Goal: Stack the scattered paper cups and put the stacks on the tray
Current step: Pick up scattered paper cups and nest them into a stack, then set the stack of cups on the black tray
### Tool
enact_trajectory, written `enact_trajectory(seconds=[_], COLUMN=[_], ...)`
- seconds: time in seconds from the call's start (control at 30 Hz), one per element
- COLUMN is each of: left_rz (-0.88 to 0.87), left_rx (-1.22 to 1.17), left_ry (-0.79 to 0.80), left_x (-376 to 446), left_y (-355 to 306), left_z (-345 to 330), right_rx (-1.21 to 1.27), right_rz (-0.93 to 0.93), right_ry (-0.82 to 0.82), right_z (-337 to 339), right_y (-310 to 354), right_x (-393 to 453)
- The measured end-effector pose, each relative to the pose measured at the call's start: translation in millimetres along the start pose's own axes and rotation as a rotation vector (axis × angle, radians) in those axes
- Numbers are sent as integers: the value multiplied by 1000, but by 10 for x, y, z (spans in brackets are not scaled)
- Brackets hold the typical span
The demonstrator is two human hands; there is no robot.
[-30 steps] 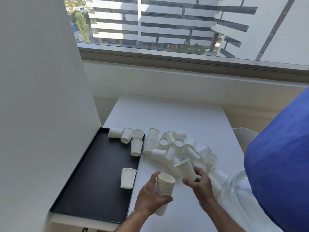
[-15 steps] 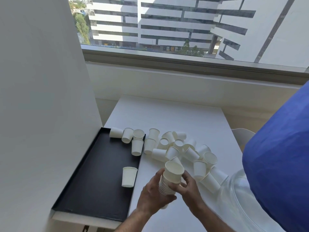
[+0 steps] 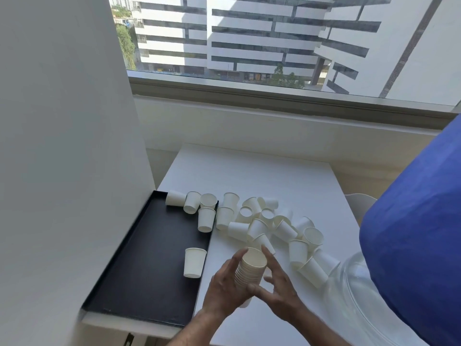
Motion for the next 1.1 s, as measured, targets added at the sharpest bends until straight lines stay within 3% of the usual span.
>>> enact_trajectory(seconds=[0.1,0.27,0.47,0.7,0.97,1.1], left_rz=[38,127,373,426,471,511], left_rx=[-114,-298,-654,-378,-346,-497], left_ry=[-75,-213,-501,-688,-905,-1027], left_x=[4,-10,-91,-264,-431,-391], left_y=[-53,-97,-31,132,397,629], left_z=[-21,-33,33,323,612,888], right_rx=[273,339,387,292,151,70], right_rz=[-120,-214,-232,-149,0,104], right_ry=[7,139,-41,-33,30,24], right_z=[-31,-231,-327,-276,-442,-680], right_y=[-74,-222,-199,95,559,836], right_x=[-73,-215,-173,-3,326,661])
Point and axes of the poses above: each hand's wrist, its own x-axis towards the middle knuckle, its own z-axis out of the back of the hand, y = z × x, the point moved 1 cm from there along x, towards the middle knuckle, and after that the axes turned 14 degrees about -x, right-handed, at the moved point
